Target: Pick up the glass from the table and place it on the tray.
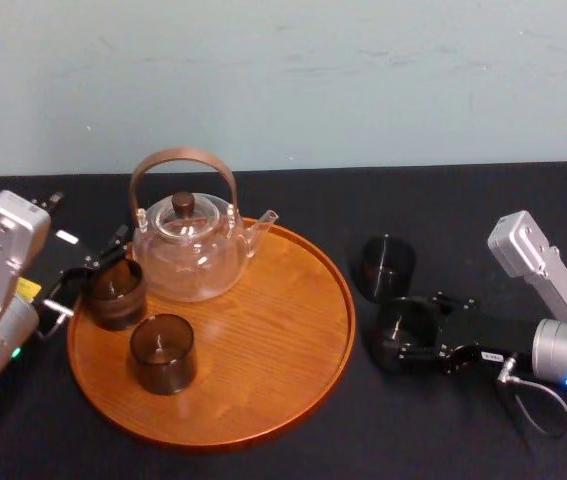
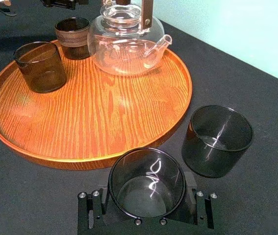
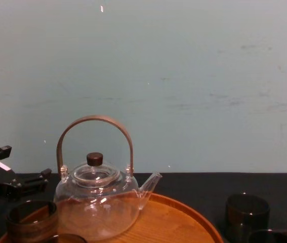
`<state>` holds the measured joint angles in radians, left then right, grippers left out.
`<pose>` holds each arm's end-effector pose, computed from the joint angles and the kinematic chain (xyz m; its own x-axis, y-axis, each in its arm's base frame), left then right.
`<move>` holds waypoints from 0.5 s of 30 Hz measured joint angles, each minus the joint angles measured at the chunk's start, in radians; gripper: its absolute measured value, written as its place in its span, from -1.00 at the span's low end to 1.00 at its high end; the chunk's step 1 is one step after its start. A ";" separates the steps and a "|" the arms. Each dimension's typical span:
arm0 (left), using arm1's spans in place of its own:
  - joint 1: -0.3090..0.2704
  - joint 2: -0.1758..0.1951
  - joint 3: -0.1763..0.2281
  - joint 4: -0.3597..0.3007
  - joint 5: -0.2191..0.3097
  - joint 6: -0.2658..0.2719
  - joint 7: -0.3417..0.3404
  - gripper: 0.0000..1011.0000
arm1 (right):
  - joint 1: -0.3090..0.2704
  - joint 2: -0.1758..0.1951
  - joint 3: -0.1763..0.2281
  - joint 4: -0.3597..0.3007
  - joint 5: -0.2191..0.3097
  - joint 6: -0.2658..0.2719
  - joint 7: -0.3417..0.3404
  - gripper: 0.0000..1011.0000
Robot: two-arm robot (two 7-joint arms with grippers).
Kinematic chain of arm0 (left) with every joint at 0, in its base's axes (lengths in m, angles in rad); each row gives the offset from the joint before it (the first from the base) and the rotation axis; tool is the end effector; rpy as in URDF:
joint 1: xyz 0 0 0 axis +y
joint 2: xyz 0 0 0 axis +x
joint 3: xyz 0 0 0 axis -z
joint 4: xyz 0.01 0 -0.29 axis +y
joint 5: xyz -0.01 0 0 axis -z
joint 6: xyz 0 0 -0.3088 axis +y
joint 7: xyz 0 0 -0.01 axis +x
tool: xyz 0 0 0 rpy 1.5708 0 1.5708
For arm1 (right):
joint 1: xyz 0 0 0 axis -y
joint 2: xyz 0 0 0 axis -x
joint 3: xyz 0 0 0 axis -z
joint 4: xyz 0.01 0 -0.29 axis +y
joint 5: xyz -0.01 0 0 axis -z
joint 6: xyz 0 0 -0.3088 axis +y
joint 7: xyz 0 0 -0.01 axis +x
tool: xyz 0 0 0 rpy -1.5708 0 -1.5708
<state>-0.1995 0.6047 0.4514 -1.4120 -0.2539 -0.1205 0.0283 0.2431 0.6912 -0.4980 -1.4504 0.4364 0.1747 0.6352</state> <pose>0.3581 0.0827 -0.3023 0.2923 0.8803 0.3737 -0.9553 0.2873 0.0703 0.3637 -0.0965 -0.2819 0.8073 -0.5892 0.0329 0.5411 0.7169 -0.4396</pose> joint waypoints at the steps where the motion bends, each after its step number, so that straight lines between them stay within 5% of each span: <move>1: 0.000 0.000 0.000 0.000 0.000 0.000 0.000 0.98 | 0.000 0.000 0.000 0.000 0.000 0.000 0.000 0.80; 15: 0.000 0.000 0.000 0.000 0.000 0.000 0.000 0.98 | -0.001 0.001 0.002 -0.001 0.003 0.001 0.002 0.78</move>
<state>-0.1995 0.6047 0.4514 -1.4120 -0.2539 -0.1205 0.0283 0.2418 0.6926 -0.4960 -1.4517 0.4395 0.1755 0.6370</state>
